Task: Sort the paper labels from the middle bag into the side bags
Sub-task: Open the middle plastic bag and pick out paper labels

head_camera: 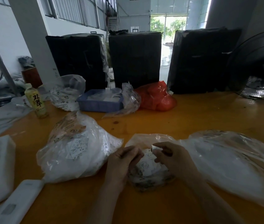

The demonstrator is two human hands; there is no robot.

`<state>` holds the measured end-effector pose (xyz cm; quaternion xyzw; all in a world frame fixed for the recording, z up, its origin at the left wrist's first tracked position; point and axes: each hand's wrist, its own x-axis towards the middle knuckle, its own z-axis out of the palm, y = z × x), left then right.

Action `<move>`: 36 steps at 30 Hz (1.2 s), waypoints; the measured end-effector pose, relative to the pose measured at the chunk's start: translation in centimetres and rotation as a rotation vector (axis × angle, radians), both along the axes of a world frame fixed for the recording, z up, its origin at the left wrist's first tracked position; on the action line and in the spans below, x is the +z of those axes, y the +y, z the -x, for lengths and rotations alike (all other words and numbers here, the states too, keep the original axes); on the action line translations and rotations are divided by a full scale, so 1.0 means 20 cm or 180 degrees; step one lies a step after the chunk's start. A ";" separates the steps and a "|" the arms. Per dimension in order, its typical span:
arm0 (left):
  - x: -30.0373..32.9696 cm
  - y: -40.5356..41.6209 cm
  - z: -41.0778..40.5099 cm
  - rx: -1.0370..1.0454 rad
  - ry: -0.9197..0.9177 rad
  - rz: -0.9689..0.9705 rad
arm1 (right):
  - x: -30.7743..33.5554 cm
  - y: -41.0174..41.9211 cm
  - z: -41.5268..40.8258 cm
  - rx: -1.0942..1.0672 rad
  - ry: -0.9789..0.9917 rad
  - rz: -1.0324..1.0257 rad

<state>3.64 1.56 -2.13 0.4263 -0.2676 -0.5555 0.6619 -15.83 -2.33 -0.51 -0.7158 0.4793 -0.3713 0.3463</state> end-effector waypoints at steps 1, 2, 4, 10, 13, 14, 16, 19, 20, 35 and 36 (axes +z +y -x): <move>0.00 0.00 0.00 -0.0026 0.0010 -0.0020 | 0.00 0.00 0.01 0.0073 -0.0187 -0.0161; -0.01 0.00 0.01 -0.0058 0.0005 -0.0031 | 0.00 0.00 0.01 0.0121 -0.0329 -0.0274; 0.00 0.00 0.01 -0.0131 -0.0046 -0.0034 | 0.01 0.00 0.02 0.0153 -0.0620 -0.0401; 0.00 0.01 0.01 -0.0198 -0.0130 -0.0074 | 0.01 0.01 0.02 -0.0124 -0.0836 -0.0108; -0.01 0.01 0.02 -0.0187 -0.0149 -0.0095 | 0.01 0.03 0.01 -0.0080 -0.0580 0.0071; -0.01 0.01 0.01 -0.0196 -0.0161 -0.0091 | 0.01 0.04 0.00 -0.0081 -0.0522 0.0148; 0.00 0.01 0.01 -0.0227 -0.0174 -0.0084 | 0.02 0.04 0.00 -0.0139 -0.0353 0.0379; 0.00 0.01 0.01 -0.0288 -0.0237 -0.0054 | 0.02 0.05 -0.01 -0.0164 -0.0135 0.0554; 0.00 0.01 0.01 -0.0304 -0.0261 -0.0042 | 0.02 0.05 -0.01 -0.0175 -0.0079 0.0567; 0.00 0.03 0.04 -0.0120 -0.0869 -0.0071 | 0.00 0.05 -0.04 -0.0035 0.0581 0.1060; 0.00 0.03 0.04 -0.0116 -0.0998 -0.0066 | 0.00 0.05 -0.04 0.0005 0.0588 0.1078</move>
